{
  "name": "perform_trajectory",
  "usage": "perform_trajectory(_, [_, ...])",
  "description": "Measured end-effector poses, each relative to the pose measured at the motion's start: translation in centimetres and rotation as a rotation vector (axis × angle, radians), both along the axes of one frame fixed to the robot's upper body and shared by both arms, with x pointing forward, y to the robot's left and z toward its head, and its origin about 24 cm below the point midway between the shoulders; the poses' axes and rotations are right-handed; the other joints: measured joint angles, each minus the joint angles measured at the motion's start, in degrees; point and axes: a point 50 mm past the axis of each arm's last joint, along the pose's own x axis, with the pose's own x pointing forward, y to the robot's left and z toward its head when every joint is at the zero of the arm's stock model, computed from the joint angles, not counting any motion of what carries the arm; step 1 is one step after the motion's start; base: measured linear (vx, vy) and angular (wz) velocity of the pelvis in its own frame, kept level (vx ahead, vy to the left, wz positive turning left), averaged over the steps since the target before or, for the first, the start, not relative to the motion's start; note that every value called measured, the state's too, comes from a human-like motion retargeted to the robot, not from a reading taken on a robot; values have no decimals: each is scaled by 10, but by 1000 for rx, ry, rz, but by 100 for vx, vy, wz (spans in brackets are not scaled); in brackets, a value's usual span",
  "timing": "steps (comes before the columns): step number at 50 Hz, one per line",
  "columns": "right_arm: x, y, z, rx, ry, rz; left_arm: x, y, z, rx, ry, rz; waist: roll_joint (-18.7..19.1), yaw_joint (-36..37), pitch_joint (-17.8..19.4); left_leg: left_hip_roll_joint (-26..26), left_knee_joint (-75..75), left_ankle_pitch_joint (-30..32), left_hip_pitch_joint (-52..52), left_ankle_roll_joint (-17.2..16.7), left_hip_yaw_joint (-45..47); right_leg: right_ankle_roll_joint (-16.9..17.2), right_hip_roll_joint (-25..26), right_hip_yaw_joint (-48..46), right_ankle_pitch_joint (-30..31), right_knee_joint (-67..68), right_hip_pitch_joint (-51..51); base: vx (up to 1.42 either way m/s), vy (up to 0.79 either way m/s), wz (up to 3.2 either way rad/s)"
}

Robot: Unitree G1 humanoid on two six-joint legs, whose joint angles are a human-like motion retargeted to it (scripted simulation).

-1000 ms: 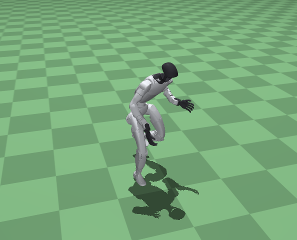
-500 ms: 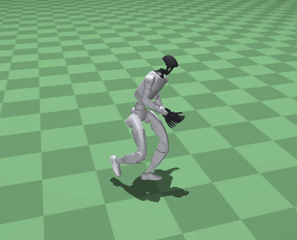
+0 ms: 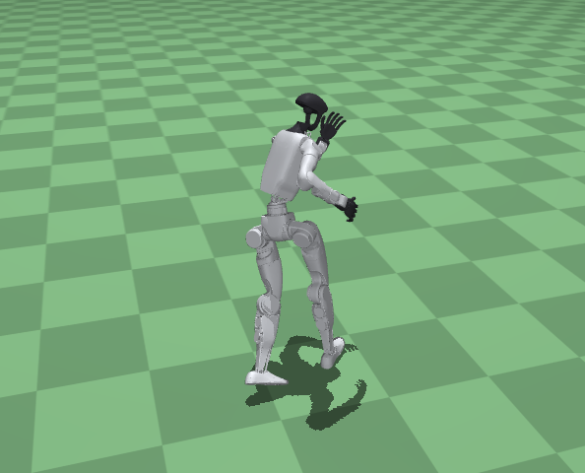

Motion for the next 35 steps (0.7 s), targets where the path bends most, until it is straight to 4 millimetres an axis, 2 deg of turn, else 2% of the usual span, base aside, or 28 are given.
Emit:
perform_trajectory(2, [9, 12, 5, 31, -11, 65, 31, -4, -22, 45, 212, -8, 8, -1, 11, 7, 194, -34, -77, 29, 121, -55, -32, -38, -71, 100, -6, 67, 20, 227])
perform_trajectory(3, [16, 19, 6, 33, -33, 75, 45, -7, -43, 70, 340, -24, 21, 5, 9, 34, 300, -37, -135, 35, 188, -81, -45, -59, -111, 174, -29, 68, 20, 197])
perform_trajectory(5, [38, 38, 9, -43, -111, 65, 59, -7, -98, 46, 603, -64, 33, 26, 6, 100, 458, -95, -220, 110, 299, -90, -74, -100, -147, 198, -6, 70, 20, 175])
perform_trajectory(7, [59, 61, 25, -153, -256, 69, 46, 6, -154, -15, 831, -104, 18, 90, -31, 142, 569, -199, -313, 159, 374, -75, -112, -118, -165, 203, 5, 76, 19, 103])
perform_trajectory(9, [65, 84, 53, -102, -421, 82, 20, 35, -189, 3, 983, -120, -25, 173, -79, 140, 620, -275, -414, 175, 406, -58, -156, -123, -153, 177, 16, 83, 26, 79])
perform_trajectory(10, [62, 92, 68, -15, -495, 89, 6, 50, -197, 37, 1035, -120, -52, 214, -100, 136, 628, -302, -464, 177, 417, -51, -180, -127, -137, 156, 27, 91, 33, 90])
perform_trajectory(12, [47, 101, 89, 226, -569, 131, -16, 87, -200, 88, 1100, -34, -113, 285, -126, 174, 606, -315, -545, 165, 457, -50, -226, -131, -77, 135, 45, 97, 40, 104])
perform_trajectory(14, [36, 112, 100, 355, -602, 208, -27, 114, -200, 81, 1121, 93, -159, 322, -126, 227, 534, -309, -598, 174, 498, -47, -255, -143, 18, 80, 83, 99, 45, 120])
perform_trajectory(16, [29, 126, 100, 414, -586, 282, -33, 133, -201, 12, 1118, 222, -211, 346, -114, 271, 419, -297, -614, 166, 545, -31, -285, -130, 102, 61, 109, 110, 46, 107])
perform_trajectory(18, [27, 140, 90, 441, -533, 330, -29, 141, -202, -84, 1088, 321, -253, 361, -91, 281, 279, -263, -595, 143, 574, -20, -305, -100, 154, 58, 143, 119, 46, 112])
perform_trajectory(20, [27, 148, 73, 454, -457, 327, -15, 142, -203, -155, 1045, 400, -272, 369, -61, 266, 208, -215, -560, 116, 560, -29, -295, -47, 151, 93, 187, 131, 45, 147])
perform_trajectory(22, [31, 146, 45, 426, -365, 226, 10, 135, -208, -160, 1047, 425, -274, 363, -40, 235, 272, -270, -537, 123, 518, -34, -253, 23, 103, 199, 208, 139, 43, 215])
perform_trajectory(24, [33, 136, 6, 338, -249, 34, 46, 118, -213, -106, 1112, 366, -273, 353, -31, 197, 335, -349, -511, 157, 481, -27, -204, 66, 96, 342, 192, 139, 36, 233])
perform_trajectory(25, [31, 130, -17, 271, -185, -79, 64, 106, -214, -60, 1152, 314, -272, 347, -29, 177, 353, -380, -495, 178, 463, -24, -183, 75, 111, 416, 173, 138, 25, 215])
perform_trajectory(26, [27, 121, -37, 188, -123, -191, 80, 91, -203, -20, 1145, 257, -268, 338, -31, 160, 357, -401, -476, 197, 445, -32, -177, 62, 111, 483, 140, 138, 18, 198])
perform_trajectory(27, [21, 111, -55, 111, -69, -293, 93, 75, -188, 12, 1116, 200, -261, 328, -33, 148, 359, -421, -456, 214, 427, -43, -174, 45, 96, 545, 106, 140, 10, 171])
perform_trajectory(29, [3, 88, -75, 34, 8, -453, 102, 44, -139, 32, 953, 78, -235, 297, -47, 143, 334, -445, -404, 234, 395, -81, -186, -11, 0, 631, 33, 145, -1, 140])
perform_trajectory(30, [-8, 76, -79, 29, 36, -511, 99, 29, -113, 37, 852, 18, -221, 278, -58, 144, 305, -445, -373, 239, 381, -99, -195, -41, -56, 659, -3, 156, -9, 121])
perform_trajectory(32, [-30, 45, -75, 26, 64, -529, 88, 5, -66, 21, 666, -88, -178, 238, -92, 165, 270, -444, -316, 236, 364, -102, -198, -87, -132, 692, -79, 164, -15, 69])
perform_trajectory(35, [-37, 12, -50, -21, 45, -421, 66, -4, -17, 40, 422, -104, -95, 194, -119, 235, 168, -397, -191, 172, 353, -86, -141, -131, -210, 667, -179, 165, -18, -11])
